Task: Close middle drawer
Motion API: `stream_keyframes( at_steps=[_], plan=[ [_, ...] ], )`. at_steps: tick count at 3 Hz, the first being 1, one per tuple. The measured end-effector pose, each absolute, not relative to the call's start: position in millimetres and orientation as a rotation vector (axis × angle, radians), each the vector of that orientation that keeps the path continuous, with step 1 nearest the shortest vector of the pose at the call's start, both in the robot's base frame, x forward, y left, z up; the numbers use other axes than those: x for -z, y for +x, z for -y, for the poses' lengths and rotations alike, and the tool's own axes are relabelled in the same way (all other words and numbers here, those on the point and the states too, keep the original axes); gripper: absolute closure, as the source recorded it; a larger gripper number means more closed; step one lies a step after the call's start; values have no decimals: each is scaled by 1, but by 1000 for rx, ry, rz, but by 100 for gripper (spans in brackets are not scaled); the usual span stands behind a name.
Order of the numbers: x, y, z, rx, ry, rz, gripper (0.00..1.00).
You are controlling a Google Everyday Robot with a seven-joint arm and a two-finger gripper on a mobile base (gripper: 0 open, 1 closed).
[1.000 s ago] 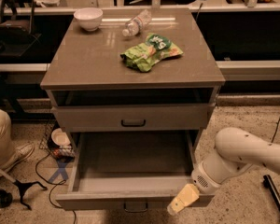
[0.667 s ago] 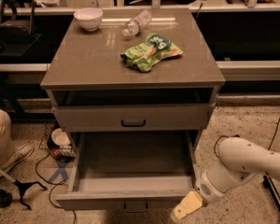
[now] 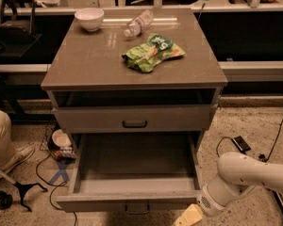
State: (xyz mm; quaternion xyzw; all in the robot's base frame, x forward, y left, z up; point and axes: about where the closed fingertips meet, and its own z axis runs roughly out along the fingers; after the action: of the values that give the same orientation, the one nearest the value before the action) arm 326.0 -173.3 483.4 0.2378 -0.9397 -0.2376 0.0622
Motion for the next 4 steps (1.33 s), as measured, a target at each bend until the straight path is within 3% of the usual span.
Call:
stream_keyframes(
  at_steps=[1,2,3,4],
  plan=[
    [-456,320,171,735,670,2831,0],
    [-429,330,167,709,652,2855,17],
    [-405,354,161,694,659,2914,40],
    [-389,385,155,692,661,2997,71]
  ],
)
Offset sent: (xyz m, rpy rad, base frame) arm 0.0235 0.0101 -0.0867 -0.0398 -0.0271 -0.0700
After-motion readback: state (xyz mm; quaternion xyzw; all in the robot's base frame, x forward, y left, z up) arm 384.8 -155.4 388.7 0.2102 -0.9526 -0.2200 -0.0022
